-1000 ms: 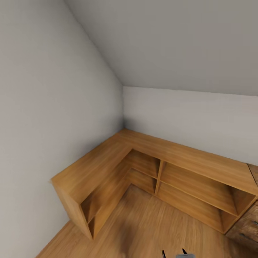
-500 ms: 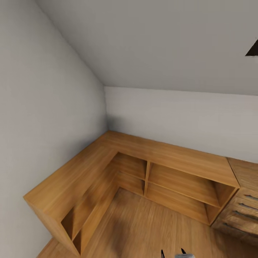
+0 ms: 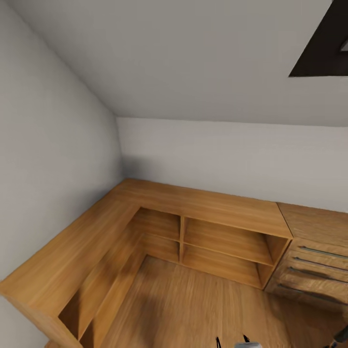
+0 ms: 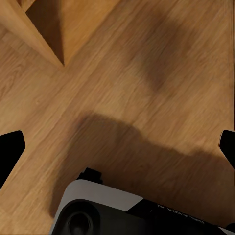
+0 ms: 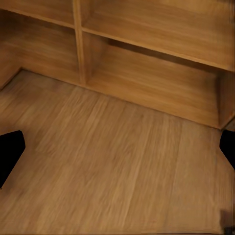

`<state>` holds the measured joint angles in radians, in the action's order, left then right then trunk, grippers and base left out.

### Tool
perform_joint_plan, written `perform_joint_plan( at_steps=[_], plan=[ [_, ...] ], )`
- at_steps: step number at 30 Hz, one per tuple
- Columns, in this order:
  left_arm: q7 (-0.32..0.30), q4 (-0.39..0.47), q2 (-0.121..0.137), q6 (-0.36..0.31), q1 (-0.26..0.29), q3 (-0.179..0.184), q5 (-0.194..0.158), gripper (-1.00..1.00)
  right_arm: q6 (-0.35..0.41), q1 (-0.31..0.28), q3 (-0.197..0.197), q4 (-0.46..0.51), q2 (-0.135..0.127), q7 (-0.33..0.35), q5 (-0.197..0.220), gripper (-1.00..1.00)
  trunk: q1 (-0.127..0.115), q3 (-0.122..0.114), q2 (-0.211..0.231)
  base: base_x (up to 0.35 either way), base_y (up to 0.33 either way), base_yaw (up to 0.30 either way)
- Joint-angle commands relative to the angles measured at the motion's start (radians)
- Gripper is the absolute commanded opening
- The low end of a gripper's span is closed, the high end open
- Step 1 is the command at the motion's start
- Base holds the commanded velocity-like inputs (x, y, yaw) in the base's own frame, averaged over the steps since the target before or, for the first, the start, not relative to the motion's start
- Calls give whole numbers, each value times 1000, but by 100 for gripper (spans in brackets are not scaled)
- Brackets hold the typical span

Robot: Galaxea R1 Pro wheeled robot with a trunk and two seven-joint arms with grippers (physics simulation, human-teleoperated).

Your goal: In the bedroom, organize the workspace by keeping the computer under the desk, ensuring the monitor is on the desk, placing the keyboard on the desk next to the monitor, placing the mouse on the desk next to the keyboard, moving the folder from the swivel chair onto the desk next to the mouse, stacking the notebook on top of the folder with the pen on top of the notebook, and positioning the swivel chair next to the desk.

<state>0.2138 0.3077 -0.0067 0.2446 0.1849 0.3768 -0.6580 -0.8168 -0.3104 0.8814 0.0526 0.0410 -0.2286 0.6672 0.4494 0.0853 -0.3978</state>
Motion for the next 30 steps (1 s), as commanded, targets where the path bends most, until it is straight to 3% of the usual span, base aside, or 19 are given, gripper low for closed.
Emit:
perform_joint_plan(
  at_steps=[1,23,30],
  plan=[
    [7,1,1,4,1,9,-6,100,-1,-1,8,0,0,-9,0,100,1,2,-2,0,0,-281],
    [7,1,1,4,1,9,-6,100,0,-1,9,-1,2,-9,0,100,1,10,-2,2,0,-281],
    [7,1,1,5,1,9,-6,100,-1,-1,10,-1,3,-8,0,100,1,12,-2,284,0,-281]
  ],
)
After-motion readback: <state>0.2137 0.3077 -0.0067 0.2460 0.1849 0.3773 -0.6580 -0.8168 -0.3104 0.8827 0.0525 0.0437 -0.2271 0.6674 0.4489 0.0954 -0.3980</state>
